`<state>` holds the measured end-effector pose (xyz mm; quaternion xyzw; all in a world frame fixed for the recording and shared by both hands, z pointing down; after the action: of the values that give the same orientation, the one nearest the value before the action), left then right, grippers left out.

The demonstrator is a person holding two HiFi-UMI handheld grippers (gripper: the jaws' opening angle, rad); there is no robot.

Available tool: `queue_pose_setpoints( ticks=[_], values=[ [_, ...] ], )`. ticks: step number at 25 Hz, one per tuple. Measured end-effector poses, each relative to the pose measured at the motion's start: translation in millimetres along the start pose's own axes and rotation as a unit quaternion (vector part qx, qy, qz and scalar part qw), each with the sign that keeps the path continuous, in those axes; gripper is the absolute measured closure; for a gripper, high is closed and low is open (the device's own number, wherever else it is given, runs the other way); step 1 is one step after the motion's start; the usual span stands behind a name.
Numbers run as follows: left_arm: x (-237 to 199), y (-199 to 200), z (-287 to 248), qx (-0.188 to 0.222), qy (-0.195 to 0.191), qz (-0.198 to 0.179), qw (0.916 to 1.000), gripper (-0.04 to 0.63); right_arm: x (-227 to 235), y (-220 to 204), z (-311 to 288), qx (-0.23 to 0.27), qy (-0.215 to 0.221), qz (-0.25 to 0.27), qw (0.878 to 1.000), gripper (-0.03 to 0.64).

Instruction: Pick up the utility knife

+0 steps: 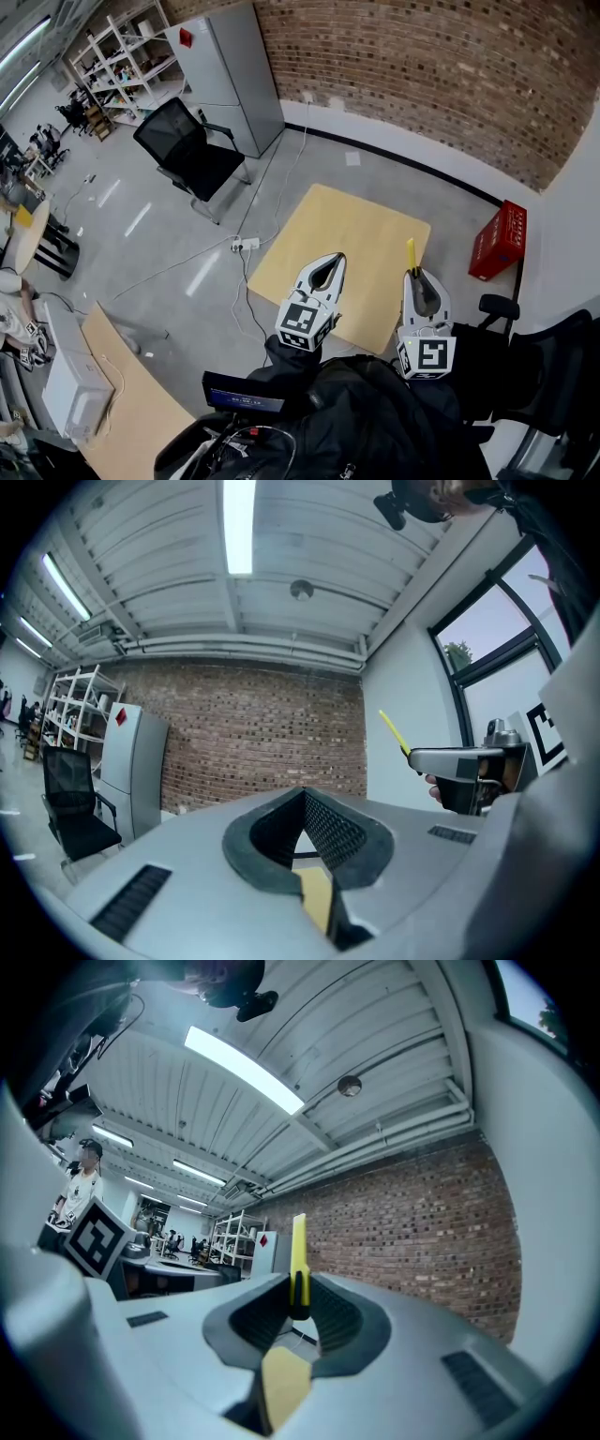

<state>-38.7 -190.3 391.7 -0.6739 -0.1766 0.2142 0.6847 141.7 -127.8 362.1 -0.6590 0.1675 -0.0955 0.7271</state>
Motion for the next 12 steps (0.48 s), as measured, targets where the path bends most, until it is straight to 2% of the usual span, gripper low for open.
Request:
queue_pose_setpoints(
  ticks=[12],
  values=[
    [-1.1, 0.5, 1.8, -0.001, -0.003, -0.002, 1.0, 0.595, -2.6, -1.3, -0.3, 0.001, -0.002, -0.006, 1.0, 0.548]
  ],
)
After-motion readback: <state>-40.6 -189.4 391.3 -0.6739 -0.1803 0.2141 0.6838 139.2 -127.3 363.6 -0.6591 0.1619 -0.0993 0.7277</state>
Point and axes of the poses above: the fingertips, and each gripper's own axes: z backward along the fingers, x to its right, y out of its top, the point moved 5 cm from there along z, backward along the fingers, and after that the axes turned 5 degrees about y, right-handed, at the moved point
